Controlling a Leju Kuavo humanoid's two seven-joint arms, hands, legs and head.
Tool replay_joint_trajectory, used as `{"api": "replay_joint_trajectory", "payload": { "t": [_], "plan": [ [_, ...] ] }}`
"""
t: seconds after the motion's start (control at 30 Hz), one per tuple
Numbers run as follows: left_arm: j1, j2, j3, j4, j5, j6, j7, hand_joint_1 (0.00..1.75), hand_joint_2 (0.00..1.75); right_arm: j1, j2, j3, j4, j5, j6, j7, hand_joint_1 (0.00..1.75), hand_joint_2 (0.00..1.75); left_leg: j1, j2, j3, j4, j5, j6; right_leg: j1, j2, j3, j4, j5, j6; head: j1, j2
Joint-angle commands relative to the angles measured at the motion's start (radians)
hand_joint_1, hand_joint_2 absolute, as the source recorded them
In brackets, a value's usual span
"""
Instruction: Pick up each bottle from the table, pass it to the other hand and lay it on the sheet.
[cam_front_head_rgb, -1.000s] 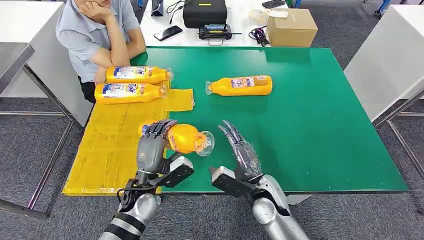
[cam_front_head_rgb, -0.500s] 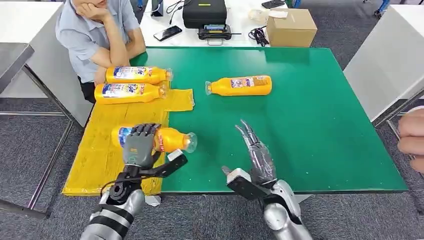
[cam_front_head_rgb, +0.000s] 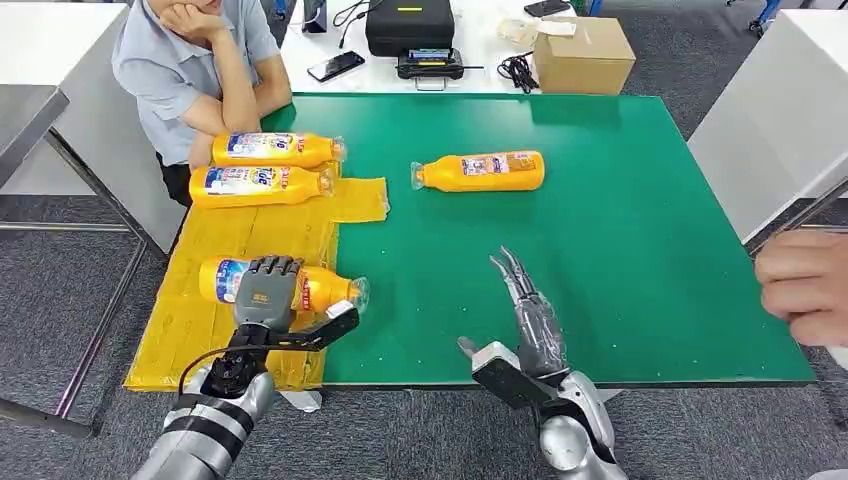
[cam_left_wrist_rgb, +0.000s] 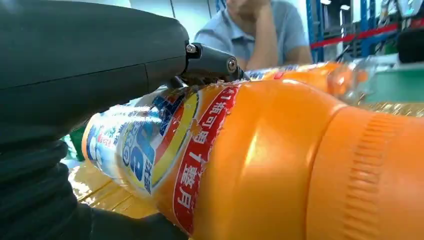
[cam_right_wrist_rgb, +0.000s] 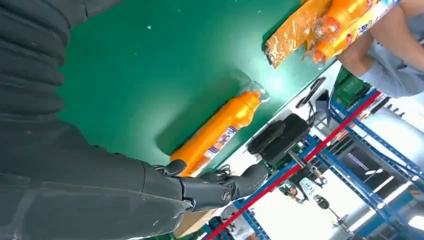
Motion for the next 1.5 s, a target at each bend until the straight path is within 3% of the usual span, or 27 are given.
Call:
{"api": "replay_joint_trajectory", "payload": {
  "t": [0.03,0.3,0.33,0.37,0.43,1.03,1.27,1.5],
  "plan": [
    [-0.13,0.038,0.039,0.251,-0.02,-0.083,0.046,1.75,1.75,0.011,0.024,-0.062,0.022,-0.003,0.011,-0.003,0.0,1.75,0.001,0.0,0.004,0.0,-0.001,-0.002,0.001,-0.001,0.004,0.0,-0.001,-0.002,0.0,0.0],
    [-0.186,0.028,0.049,0.355,-0.029,-0.191,0.076,1.71,1.75,0.002,0.036,-0.085,0.046,0.003,0.016,-0.003,0.0,1.75,0.001,0.001,0.006,-0.001,-0.001,-0.002,0.001,0.001,0.006,0.0,-0.001,-0.002,0.0,0.0],
    [-0.193,0.025,0.056,0.368,-0.021,-0.186,0.073,1.54,1.75,-0.001,0.04,-0.082,0.05,0.004,0.016,-0.003,0.0,1.75,0.001,0.001,0.006,-0.001,0.0,-0.001,0.0,0.001,0.006,-0.001,0.0,-0.002,0.0,0.0],
    [-0.2,0.028,0.049,0.379,-0.03,-0.196,0.077,1.5,1.75,-0.005,0.043,-0.077,0.054,0.005,0.018,-0.002,0.0,1.75,0.001,0.002,0.008,-0.001,-0.001,-0.002,0.001,0.001,0.008,-0.001,0.0,-0.003,0.0,0.0],
    [-0.207,0.03,0.047,0.389,-0.036,-0.183,0.083,0.03,1.75,-0.01,0.043,-0.07,0.062,0.007,0.019,0.002,0.0,1.75,0.001,0.002,0.009,-0.001,-0.001,-0.002,0.001,0.002,0.008,0.0,0.0,-0.002,0.0,0.0],
    [-0.232,0.001,0.096,0.442,0.029,-0.273,0.072,0.0,1.75,-0.016,0.041,-0.084,0.077,0.011,0.013,0.012,0.0,1.75,0.002,0.002,0.011,-0.002,0.002,-0.005,0.001,0.002,0.009,0.0,0.002,-0.005,0.0,0.0],
    [-0.194,-0.018,0.101,0.358,0.11,-0.117,-0.038,0.0,1.75,-0.002,0.034,-0.087,0.076,0.01,0.004,0.01,0.0,1.75,0.002,0.003,0.014,-0.003,0.002,-0.006,0.002,0.002,0.012,-0.001,0.002,-0.005,0.0,0.0],
    [-0.173,-0.025,0.049,0.304,0.107,-0.106,-0.047,0.0,1.75,-0.001,0.033,-0.09,0.07,0.01,-0.003,0.007,0.0,1.75,0.003,0.0,0.012,-0.001,0.002,-0.005,0.002,0.0,0.011,-0.001,0.001,-0.005,0.0,0.0]
  ]
}}
